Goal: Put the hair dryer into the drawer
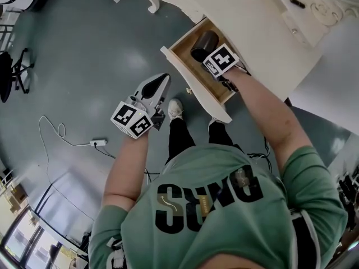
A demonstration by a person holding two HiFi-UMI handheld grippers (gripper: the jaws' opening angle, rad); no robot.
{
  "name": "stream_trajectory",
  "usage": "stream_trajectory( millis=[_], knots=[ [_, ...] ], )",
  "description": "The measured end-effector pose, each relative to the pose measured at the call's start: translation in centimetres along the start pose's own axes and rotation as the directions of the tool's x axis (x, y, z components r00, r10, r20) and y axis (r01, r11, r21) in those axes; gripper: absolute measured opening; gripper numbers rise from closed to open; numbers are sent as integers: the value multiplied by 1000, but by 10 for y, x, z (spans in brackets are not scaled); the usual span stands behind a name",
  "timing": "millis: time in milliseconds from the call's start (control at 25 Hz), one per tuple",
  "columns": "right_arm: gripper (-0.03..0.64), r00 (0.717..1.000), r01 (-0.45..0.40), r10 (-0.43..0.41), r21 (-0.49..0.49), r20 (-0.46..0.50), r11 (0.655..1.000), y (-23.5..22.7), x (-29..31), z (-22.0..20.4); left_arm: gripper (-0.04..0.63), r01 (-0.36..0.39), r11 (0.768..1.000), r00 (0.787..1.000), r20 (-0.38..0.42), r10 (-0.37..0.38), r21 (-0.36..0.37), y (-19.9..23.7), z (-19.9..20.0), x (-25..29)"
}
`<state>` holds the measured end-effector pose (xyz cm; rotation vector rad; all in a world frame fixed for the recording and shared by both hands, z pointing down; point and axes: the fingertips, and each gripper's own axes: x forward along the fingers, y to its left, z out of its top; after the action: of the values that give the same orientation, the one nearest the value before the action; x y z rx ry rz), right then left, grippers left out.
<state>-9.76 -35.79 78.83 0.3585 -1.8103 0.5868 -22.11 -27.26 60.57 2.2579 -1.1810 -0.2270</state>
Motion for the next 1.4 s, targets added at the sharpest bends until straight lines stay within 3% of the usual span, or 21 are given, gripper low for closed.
stream_trajectory(
  millis=[200,360,760,1400],
  knots=[
    [213,996,65,-68,-51,-62,997,-7,22,0,12,0,1000,1000,-1,0,-2,8,-3,-5],
    [213,980,163,-177,-132,-97,978,-21,32,-2,12,-2,1000,1000,-6,2,-9,11,-7,-6],
    [215,979,158,-181,-208,-94,965,-13,57,4,12,5,1000,1000,-16,-6,-28,14,-15,-6],
    [224,975,176,-199,-210,-95,962,-14,62,0,12,5,999,1000,-19,-6,-47,11,-22,-13]
  ],
)
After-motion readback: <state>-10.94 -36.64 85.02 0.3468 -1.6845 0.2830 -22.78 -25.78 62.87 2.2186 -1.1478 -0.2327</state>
